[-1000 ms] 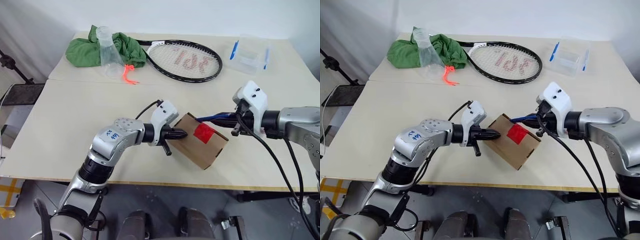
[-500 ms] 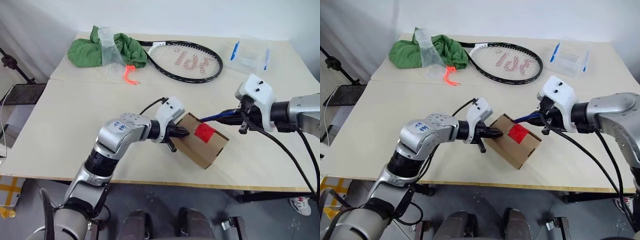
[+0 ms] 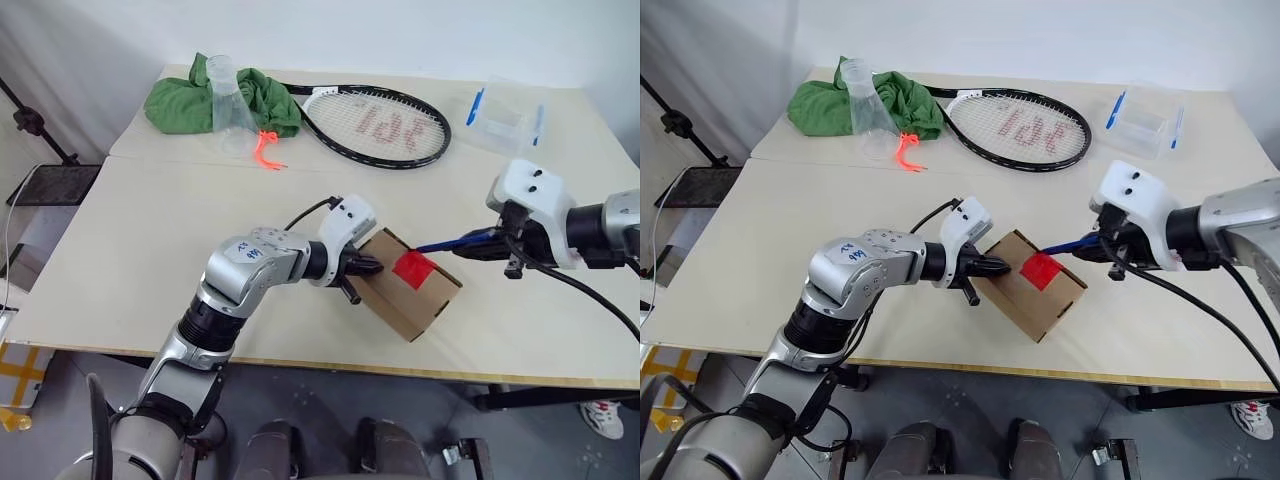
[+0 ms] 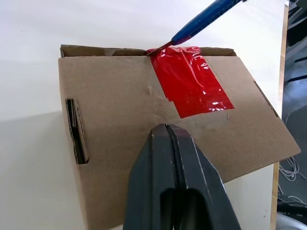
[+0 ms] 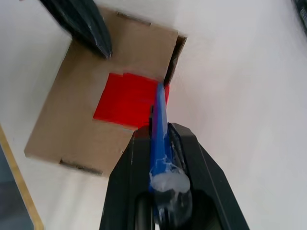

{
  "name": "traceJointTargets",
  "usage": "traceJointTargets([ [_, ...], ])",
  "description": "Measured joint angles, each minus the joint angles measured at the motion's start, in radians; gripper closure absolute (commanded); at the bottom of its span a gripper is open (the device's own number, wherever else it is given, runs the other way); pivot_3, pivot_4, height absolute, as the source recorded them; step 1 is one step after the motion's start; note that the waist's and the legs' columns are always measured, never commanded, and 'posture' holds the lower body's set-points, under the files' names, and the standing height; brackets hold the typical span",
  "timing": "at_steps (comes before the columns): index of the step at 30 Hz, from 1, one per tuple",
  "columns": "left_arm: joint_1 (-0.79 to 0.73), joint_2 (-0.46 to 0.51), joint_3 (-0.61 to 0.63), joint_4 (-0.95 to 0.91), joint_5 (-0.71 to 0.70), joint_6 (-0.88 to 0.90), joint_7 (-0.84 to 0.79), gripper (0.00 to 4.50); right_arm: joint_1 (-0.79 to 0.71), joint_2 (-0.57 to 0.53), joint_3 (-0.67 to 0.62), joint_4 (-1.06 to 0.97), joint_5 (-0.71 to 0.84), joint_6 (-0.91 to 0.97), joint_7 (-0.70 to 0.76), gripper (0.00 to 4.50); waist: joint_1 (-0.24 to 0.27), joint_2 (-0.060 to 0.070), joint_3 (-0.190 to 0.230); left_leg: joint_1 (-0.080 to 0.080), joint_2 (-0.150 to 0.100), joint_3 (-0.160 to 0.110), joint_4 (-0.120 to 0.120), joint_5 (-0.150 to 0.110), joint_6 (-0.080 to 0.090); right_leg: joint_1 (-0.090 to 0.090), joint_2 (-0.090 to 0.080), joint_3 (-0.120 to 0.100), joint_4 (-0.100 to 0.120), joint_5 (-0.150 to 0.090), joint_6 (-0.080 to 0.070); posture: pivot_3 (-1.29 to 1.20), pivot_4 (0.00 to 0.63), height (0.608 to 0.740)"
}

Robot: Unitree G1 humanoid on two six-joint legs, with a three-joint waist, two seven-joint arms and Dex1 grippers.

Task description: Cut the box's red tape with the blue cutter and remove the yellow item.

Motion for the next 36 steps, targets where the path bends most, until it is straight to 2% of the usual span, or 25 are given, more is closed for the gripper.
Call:
traceJointTargets([
  [8, -0.004, 0.0, 0.001, 0.006, 0.0, 0.004, 0.006, 4.49, 0.002, 0.0, 0.024, 0.005, -0.03, 0.007, 0.016, 4.37, -0.002, 0.0, 0.0, 0.001, 0.0, 0.0, 0.0, 0.0, 0.0, 0.001, 0.0, 0.0, 0.0, 0.0, 0.0, 0.0, 0.15, 0.74],
  [13, -0.005, 0.0, 0.0, 0.014, 0.0, 0.004, 0.011, 4.49, -0.085, 0.074, 0.088, 0.04, -0.039, 0.097, -0.004, 4.37, -0.009, 0.0, 0.0, 0.003, 0.001, 0.0, 0.001, 0.0, 0.0, 0.003, 0.0, 0.001, 0.001, 0.0, 0.0, 0.0, 0.15, 0.74],
  [19, -0.005, -0.001, -0.001, 0.013, 0.0, 0.002, 0.011, 4.49, -0.149, 0.08, 0.123, 0.075, -0.033, 0.176, 0.016, 4.37, -0.009, 0.0, 0.0, 0.003, 0.0, 0.0, 0.001, 0.0, 0.0, 0.003, 0.0, 0.001, 0.001, 0.0, 0.0, 0.0, 0.15, 0.74],
  [36, 0.0, -0.004, 0.005, 0.009, 0.0, 0.002, 0.021, 4.49, -0.172, -0.002, 0.135, 0.077, -0.018, 0.194, 0.108, 4.37, -0.008, 0.0, 0.0, 0.003, 0.0, -0.001, 0.0, 0.0, 0.0, 0.003, -0.001, 0.001, 0.001, 0.0, 0.0, 0.0, 0.15, 0.74],
])
